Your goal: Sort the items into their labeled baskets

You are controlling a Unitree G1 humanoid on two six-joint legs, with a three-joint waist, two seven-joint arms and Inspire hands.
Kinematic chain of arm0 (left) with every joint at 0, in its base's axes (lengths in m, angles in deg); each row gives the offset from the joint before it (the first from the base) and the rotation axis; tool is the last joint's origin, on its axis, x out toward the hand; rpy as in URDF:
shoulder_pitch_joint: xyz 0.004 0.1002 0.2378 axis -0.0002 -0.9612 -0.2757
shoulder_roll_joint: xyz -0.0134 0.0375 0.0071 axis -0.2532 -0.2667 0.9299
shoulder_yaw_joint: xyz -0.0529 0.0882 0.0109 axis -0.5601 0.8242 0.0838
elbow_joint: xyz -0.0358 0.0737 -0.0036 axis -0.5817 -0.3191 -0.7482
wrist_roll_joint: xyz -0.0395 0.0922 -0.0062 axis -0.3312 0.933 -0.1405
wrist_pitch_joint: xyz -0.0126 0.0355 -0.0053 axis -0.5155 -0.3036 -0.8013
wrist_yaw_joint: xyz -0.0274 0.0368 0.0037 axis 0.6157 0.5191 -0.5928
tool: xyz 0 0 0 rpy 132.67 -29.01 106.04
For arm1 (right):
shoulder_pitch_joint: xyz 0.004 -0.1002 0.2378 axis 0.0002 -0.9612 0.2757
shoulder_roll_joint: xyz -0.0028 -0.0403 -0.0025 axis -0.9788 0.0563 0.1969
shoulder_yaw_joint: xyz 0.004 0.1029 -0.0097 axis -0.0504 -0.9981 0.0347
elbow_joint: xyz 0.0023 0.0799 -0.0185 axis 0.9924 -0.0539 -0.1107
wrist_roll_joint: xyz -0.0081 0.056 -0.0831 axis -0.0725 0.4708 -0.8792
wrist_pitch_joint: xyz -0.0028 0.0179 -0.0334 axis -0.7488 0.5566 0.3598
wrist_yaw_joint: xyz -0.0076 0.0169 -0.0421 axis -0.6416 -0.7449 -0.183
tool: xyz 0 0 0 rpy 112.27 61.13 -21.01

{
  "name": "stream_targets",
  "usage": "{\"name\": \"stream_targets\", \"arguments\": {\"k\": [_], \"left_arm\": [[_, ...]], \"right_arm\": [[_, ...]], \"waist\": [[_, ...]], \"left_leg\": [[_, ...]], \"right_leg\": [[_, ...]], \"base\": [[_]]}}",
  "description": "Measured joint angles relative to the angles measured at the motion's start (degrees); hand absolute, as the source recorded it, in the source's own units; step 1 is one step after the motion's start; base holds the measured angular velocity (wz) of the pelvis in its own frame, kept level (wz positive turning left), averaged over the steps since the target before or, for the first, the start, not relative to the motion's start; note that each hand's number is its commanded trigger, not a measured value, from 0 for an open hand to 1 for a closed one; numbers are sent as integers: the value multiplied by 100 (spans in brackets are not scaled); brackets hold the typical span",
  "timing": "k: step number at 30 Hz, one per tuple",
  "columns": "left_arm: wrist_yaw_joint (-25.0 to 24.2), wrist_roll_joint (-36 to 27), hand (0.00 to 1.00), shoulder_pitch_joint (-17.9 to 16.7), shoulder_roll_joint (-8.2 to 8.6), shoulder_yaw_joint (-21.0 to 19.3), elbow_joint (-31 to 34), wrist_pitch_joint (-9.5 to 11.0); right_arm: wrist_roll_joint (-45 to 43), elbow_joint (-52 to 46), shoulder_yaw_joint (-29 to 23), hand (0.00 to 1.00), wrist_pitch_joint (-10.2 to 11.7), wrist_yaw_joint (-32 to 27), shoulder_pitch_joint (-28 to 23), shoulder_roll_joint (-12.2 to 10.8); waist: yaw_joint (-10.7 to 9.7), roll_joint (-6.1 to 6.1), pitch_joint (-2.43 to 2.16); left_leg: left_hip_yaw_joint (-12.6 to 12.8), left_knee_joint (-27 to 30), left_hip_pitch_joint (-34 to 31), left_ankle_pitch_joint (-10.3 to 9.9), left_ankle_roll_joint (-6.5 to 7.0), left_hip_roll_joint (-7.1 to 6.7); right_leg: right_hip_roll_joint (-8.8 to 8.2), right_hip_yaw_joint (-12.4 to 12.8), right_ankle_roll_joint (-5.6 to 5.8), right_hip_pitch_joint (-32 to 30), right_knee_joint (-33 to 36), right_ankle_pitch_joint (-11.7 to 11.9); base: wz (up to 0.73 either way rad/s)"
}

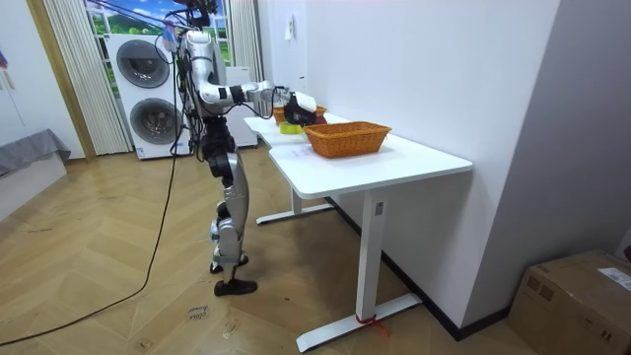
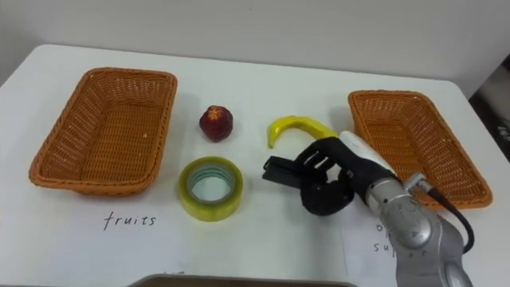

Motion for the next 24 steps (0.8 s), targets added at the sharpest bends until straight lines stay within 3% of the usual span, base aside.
{"name": "stream_targets", "arguments": {"k": [7,16,24], "left_arm": [[11,51,0,-167,25,-203,9,41],[55,63,0,-322,46,-259,13,73],[38,68,0,-357,111,-386,13,73]], "right_arm": [[558,-428,-599,100,160,-439,131,7],[831,-420,-775,100,218,-964,115,7],[967,-421,-1145,100,222,-1290,91,9]], "waist": [[-42,-40,-9],[-283,80,-7],[-418,125,-56]], "left_leg": [[-4,-3,-2,-1,2,-5],[-16,10,-6,-1,2,-4],[27,7,4,-1,2,-2]], "right_leg": [[-2,6,0,6,-4,1],[-10,6,0,12,-2,0],[-7,32,1,-6,8,0]], "base": [[0],[0],[-2]]}}
